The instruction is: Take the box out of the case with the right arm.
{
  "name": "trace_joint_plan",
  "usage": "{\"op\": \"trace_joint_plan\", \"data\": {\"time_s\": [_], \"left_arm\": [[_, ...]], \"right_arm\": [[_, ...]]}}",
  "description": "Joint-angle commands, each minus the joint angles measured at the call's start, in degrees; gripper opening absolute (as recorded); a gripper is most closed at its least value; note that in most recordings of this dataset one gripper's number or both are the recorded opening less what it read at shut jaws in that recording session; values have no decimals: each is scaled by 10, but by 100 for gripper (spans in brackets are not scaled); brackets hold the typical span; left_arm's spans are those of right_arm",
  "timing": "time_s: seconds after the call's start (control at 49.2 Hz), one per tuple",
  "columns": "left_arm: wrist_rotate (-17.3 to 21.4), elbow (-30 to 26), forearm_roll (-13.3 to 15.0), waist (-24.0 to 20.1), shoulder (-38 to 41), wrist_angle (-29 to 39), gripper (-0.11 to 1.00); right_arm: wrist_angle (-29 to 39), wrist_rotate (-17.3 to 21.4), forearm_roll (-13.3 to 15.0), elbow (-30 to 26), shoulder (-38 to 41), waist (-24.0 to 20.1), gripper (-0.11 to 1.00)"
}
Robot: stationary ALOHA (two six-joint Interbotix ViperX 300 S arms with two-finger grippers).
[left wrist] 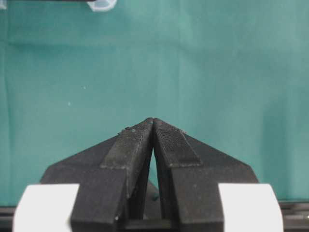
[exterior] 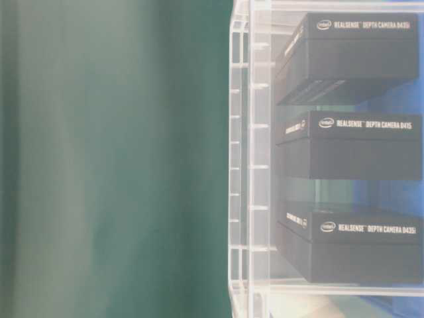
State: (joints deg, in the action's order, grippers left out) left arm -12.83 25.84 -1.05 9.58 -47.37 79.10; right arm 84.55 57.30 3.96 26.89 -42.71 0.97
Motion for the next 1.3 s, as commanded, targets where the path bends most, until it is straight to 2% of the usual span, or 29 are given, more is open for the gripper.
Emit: {"op": "trace_joint_plan", "data": {"time_s": [0.0,0.102,0.224,0.305,0.488,0.63,0.793,0.874,1.097,1.28], "left_arm": [[-1,-16,-2,4,6,-3,2],[0,-16,-1,3,6,-3,2],[-1,-15,-2,4,4,-3,2],[-1,-16,-2,3,4,-3,2],[-1,-16,-2,3,4,-3,2],[-1,-16,-2,3,5,-3,2],[-1,-16,-2,3,6,-3,2],[0,-16,-2,3,6,-3,2],[0,-16,-2,3,5,-3,2],[0,-16,-3,3,5,-3,2]], "right_arm": [[8,69,11,-13,1,1,1],[23,152,15,-13,2,1,1],[33,224,13,-12,11,1,1],[36,241,11,-12,18,1,1],[60,245,6,-15,39,1,1],[66,244,12,-18,54,10,1],[63,233,18,-20,62,57,1],[62,206,29,-20,64,88,1],[30,120,32,-25,76,163,1],[11,85,31,-27,84,207,1]]}}
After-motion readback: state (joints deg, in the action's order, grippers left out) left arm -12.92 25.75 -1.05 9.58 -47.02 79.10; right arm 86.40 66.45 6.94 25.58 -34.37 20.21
